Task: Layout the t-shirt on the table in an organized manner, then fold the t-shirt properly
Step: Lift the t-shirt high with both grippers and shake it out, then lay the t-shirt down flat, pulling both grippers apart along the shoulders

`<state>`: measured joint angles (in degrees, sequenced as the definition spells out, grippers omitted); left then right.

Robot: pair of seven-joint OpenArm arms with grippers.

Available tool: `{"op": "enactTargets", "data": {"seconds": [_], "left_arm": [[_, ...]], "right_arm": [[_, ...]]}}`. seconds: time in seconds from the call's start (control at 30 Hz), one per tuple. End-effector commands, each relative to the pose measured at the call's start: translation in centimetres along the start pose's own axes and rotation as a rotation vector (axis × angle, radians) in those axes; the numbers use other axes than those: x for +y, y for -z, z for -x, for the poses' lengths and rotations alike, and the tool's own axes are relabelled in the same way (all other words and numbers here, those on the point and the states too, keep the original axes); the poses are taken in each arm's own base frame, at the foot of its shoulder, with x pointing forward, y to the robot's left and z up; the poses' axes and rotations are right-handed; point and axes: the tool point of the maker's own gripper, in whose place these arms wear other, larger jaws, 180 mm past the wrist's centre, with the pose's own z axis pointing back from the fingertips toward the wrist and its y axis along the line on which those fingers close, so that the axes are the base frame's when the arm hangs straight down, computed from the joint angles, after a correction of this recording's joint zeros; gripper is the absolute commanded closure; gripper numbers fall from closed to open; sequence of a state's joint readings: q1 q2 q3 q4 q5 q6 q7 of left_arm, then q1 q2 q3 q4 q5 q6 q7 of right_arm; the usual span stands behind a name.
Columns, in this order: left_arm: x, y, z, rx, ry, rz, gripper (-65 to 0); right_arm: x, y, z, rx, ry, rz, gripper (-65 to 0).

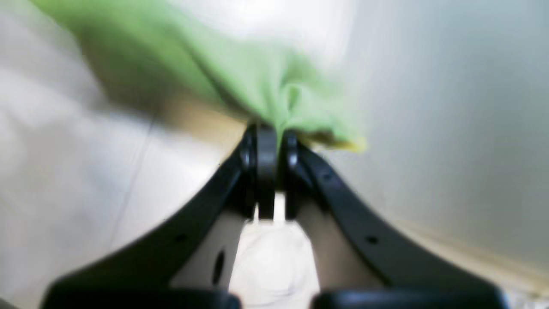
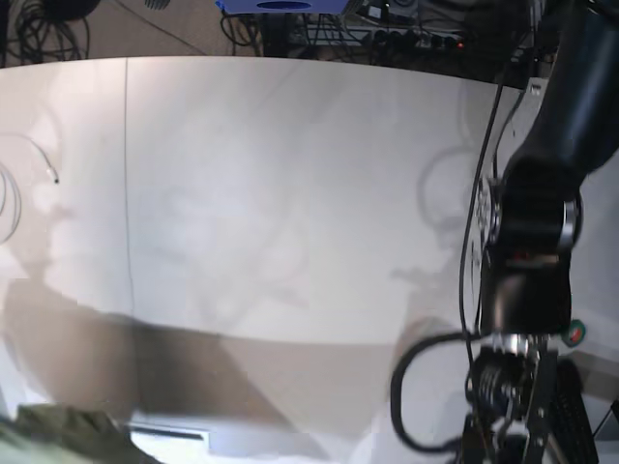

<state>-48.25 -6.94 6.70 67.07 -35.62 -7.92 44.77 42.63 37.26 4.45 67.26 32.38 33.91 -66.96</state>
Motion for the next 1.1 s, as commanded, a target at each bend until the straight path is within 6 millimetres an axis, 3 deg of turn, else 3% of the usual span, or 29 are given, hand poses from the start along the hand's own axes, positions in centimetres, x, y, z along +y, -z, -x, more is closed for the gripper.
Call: {"op": "enactTargets", "data": {"seconds": [0.0,0.1,0.23,0.3,0.4,0.53,0.7,0.83,1.03,1.07], "left_arm": [[-0.7,-1.1,-1.9,-0.076,0.034,0.019,0.0],[1.1,-3.1,7.0,0.043,0.022,-0.012,0.0],[2.7,-5.2,18.4,0.233,-0.059,-0.053,0.0],[3.6,-6.7,22.3,0.307,-0.064,-0.088,0.0],[4.5,-8.4,26.3,0.386,-0.05,-0.132,0.0],[6.4,-10.8,29.2,0.429,-0.088,-0.199,0.0],[8.6,-13.5,31.4,0.459,-0.135,-0.264,0.0],[8.8,-14.6,32.7,0.483,-0.148,-0.278,0.0],[9.2,-14.8,32.5,0.484,-0.142,-0.286,0.0],[9.4,-14.9,32.5,0.484,-0.14,-0.288,0.0]], "right_arm": [[0.2,0.0,0.4,-0.024,0.023,-0.007,0.0],[4.6,4.0,7.7,0.054,0.117,-0.113,0.0],[10.1,7.5,14.6,0.112,0.188,-0.221,0.0],[12.0,8.6,17.6,0.156,0.237,-0.261,0.0],[13.8,9.4,21.0,0.207,0.289,-0.293,0.0],[15.4,9.3,23.9,0.256,0.31,-0.315,0.0],[17.8,9.3,26.3,0.296,0.339,-0.354,0.0],[20.1,9.5,26.8,0.306,0.356,-0.393,0.0],[22.1,8.9,27.0,0.345,0.362,-0.439,-0.5],[22.1,8.4,26.9,0.322,0.387,-0.441,-8.1]]}}
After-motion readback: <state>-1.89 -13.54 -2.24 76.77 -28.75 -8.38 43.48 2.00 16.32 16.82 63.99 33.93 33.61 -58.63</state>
